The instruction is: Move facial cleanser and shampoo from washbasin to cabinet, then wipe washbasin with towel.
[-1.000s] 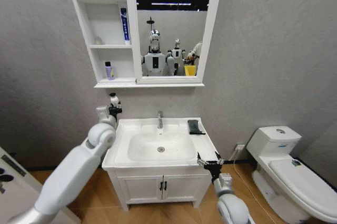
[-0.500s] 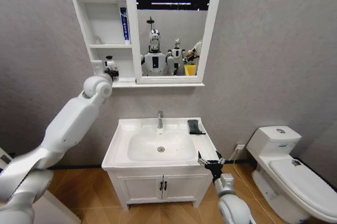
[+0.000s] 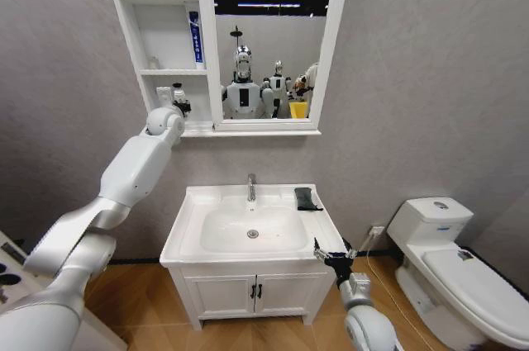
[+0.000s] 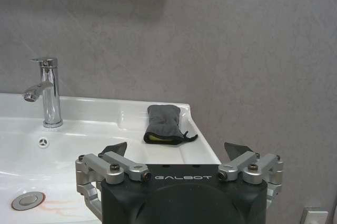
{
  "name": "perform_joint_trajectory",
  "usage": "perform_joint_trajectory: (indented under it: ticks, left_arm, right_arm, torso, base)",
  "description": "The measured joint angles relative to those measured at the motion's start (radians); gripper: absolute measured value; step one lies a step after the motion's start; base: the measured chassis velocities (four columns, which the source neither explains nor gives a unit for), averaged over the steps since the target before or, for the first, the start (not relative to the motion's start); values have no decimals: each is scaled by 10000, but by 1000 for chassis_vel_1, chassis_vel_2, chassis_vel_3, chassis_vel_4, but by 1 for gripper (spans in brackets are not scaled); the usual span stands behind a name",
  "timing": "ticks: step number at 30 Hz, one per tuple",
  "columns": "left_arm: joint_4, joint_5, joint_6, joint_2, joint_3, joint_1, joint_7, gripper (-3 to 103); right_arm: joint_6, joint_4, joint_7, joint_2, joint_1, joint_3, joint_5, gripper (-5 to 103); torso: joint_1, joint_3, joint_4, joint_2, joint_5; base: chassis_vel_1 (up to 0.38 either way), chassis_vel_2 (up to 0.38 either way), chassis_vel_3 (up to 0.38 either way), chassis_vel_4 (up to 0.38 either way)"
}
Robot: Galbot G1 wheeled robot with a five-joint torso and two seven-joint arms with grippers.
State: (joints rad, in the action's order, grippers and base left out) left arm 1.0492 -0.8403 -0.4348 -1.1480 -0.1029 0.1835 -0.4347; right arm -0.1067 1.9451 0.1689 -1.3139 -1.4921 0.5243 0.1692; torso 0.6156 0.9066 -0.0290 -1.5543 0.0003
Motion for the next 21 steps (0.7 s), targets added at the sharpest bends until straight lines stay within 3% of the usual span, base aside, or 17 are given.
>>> perform_joint_trajectory:
  ticks: [6, 8, 21]
  left_arm:
    - [-159, 354, -413, -107, 0, 64, 10, 30]
    - [-204, 366, -794, -147, -42, 65, 69, 30]
    - [-1548, 600, -788, -956, -86, 601, 470, 30]
  right_arm:
    - [34, -15, -13, 66, -51, 163, 127, 100]
    - [68, -63, -24, 87, -57, 208, 158, 100]
    - [151, -63, -40, 84, -114, 267, 162, 100]
  torso:
    - [-2, 0, 4, 1, -4]
    - [-3, -1, 5, 0, -3]
    - [-2, 0, 0, 0, -2]
  base:
    - [0, 0, 0, 0]
    - [0, 0, 0, 0]
    - [0, 0, 0, 0]
